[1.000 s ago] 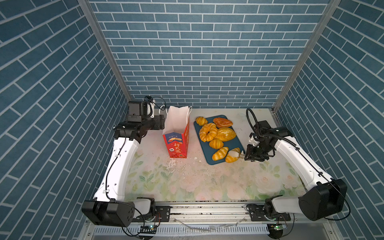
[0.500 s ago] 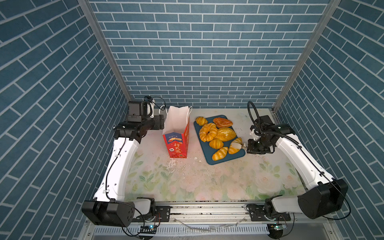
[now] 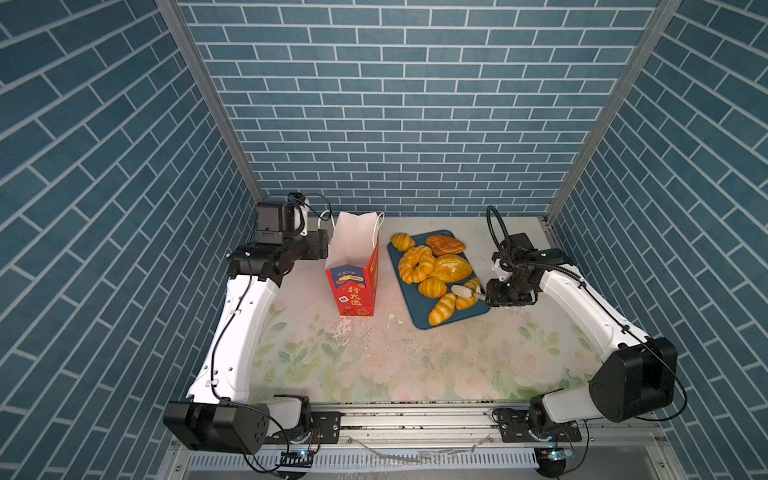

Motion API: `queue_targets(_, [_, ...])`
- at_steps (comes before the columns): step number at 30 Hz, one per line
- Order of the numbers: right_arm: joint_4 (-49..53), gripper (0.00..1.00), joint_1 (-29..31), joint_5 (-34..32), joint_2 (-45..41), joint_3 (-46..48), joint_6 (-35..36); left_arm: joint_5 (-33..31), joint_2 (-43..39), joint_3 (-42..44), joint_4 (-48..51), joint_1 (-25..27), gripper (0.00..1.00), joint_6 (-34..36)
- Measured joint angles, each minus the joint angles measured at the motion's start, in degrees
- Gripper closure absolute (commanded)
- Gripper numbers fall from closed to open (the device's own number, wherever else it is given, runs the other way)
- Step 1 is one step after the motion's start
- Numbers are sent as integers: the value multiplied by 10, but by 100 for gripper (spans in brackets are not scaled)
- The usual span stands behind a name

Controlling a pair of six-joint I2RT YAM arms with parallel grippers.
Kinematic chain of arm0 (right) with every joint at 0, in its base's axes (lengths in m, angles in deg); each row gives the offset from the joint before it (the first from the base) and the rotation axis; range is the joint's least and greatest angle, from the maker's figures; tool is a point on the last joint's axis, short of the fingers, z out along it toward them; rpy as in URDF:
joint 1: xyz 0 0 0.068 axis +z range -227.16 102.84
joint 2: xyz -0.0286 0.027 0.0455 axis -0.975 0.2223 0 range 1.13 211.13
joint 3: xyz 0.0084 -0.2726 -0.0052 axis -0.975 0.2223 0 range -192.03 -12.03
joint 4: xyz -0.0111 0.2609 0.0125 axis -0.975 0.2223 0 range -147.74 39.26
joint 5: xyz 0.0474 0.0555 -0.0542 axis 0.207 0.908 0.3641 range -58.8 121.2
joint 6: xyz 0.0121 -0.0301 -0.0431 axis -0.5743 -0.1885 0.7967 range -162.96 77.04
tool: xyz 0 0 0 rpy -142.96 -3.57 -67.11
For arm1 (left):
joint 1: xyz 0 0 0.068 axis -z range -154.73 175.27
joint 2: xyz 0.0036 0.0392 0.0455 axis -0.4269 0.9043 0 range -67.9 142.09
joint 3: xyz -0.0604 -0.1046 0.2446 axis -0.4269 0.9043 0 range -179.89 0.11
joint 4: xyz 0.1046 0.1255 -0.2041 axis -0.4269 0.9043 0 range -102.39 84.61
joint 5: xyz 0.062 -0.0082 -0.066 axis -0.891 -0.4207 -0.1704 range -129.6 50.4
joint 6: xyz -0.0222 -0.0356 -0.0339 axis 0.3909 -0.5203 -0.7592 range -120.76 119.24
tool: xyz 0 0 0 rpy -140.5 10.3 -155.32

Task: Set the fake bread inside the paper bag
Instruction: 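Lower the tongs around the croissant nearest the robot with the right gripper, then squeeze the tongs on the croissant and lift it with the right gripper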

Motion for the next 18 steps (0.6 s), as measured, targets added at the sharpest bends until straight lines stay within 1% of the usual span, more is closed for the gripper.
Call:
queue_targets(5, [-10,55,0,5,7,0,-9,0,0,0,0,0,20,0])
queue_targets(18, [53,55,18,-22,25,-49,-51,0,0,0,1,0,20,0])
